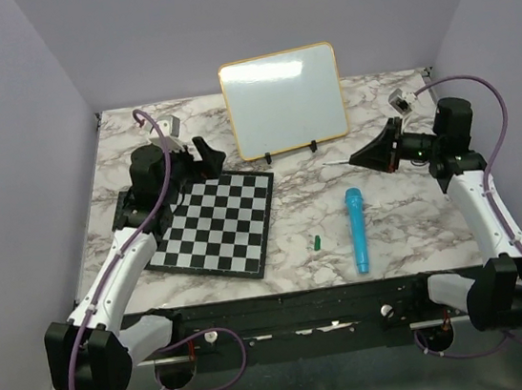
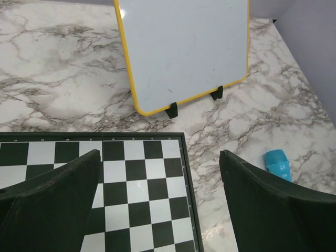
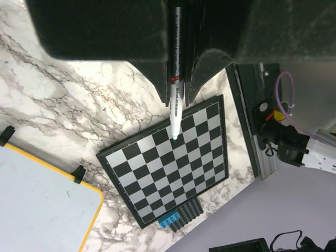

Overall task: Write a sentence on the whiteboard
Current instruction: Pick up the whiteboard from the whiteboard stand.

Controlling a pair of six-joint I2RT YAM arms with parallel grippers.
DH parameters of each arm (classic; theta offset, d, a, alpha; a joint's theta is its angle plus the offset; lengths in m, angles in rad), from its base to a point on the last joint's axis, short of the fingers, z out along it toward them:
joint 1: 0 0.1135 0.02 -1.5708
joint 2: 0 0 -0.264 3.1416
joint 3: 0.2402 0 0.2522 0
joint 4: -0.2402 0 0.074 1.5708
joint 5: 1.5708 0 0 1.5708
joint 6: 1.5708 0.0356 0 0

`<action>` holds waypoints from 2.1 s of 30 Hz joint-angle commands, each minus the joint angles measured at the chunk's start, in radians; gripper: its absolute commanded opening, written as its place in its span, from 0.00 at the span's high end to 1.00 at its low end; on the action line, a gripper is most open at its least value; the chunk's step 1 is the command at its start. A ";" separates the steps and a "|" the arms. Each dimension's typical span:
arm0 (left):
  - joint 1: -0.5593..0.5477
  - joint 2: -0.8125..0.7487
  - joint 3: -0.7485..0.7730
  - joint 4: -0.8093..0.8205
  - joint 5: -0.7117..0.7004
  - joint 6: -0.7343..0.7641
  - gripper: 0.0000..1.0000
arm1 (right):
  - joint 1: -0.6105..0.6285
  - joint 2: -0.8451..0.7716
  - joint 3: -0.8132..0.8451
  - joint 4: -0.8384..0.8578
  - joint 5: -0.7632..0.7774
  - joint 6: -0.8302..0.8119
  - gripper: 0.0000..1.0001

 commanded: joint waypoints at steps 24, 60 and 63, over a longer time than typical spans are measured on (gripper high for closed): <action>0.014 -0.072 -0.071 -0.121 -0.057 0.195 0.01 | -0.145 -0.061 -0.080 0.021 -0.157 -0.111 0.99; 0.258 0.532 0.257 0.197 0.551 -0.096 0.11 | -0.125 0.015 0.070 -0.058 -0.226 -0.065 0.99; 0.260 0.685 0.344 0.232 0.583 -0.116 0.14 | -0.122 0.052 0.060 -0.073 -0.243 -0.090 0.99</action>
